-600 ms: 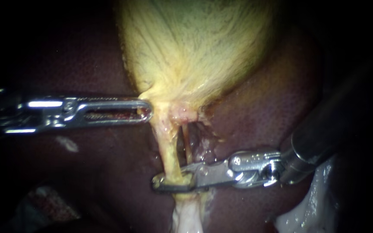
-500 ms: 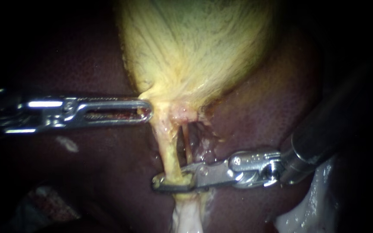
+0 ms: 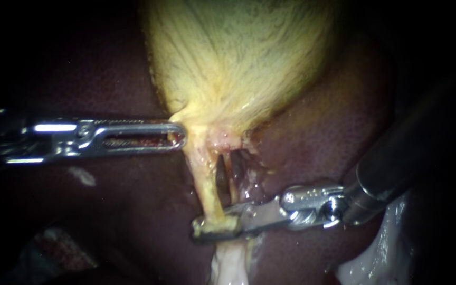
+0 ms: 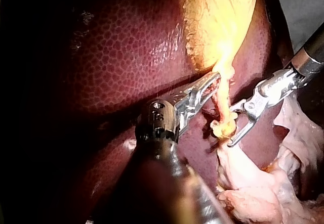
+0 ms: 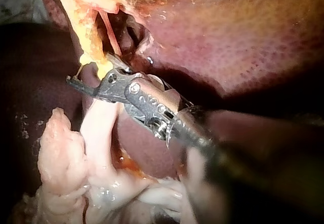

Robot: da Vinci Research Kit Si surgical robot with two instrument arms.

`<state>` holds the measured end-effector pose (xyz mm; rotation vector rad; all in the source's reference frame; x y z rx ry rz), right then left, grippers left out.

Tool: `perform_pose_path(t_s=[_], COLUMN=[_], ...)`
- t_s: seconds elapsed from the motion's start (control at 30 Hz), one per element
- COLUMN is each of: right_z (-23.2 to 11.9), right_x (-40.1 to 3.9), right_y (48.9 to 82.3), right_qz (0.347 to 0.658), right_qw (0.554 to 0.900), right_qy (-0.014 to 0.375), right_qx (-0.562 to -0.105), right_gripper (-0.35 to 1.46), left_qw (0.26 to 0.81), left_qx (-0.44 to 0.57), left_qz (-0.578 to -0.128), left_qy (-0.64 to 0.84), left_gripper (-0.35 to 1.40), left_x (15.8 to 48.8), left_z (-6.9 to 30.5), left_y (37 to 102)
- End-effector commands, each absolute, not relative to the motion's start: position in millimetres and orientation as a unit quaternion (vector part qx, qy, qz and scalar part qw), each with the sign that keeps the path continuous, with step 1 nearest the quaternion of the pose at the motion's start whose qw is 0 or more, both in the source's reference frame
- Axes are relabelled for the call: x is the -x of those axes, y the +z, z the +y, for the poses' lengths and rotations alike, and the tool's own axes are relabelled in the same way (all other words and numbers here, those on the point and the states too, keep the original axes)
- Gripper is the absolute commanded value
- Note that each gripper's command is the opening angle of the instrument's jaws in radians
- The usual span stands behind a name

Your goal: Going back first clip left tube

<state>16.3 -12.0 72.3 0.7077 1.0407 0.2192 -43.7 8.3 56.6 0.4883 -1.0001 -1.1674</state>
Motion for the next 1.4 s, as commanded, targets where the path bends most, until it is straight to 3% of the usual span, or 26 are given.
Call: perform_pose_path(t_s=[0.03, 0.7, 1.03, 1.4], right_z=[-12.0, -11.4, -9.9, -9.7], right_x=[-16.3, -17.5, -15.7, -11.0], right_y=[72.5, 72.5, 71.0, 69.0], right_qz=[0.495, 0.543, 0.542, 0.532], right_qw=[0.802, 0.809, 0.812, 0.811], right_qy=[0.090, -0.014, -0.003, 0.041], right_qx=[-0.321, -0.223, -0.218, -0.240], right_gripper=[0.54, 0.60, 0.60, 0.59], left_qw=[0.692, 0.692, 0.692, 0.692], left_qx=[-0.219, -0.218, -0.218, -0.218], left_qz=[-0.447, -0.447, -0.447, -0.448], left_qy=[-0.522, -0.522, -0.522, -0.522], left_gripper=[-0.30, -0.30, -0.30, -0.30], left_x=[43.7, 43.7, 43.7, 43.6], left_z=[8.3, 8.2, 8.2, 8.1], left_y=[56.6, 56.5, 56.5, 56.6])
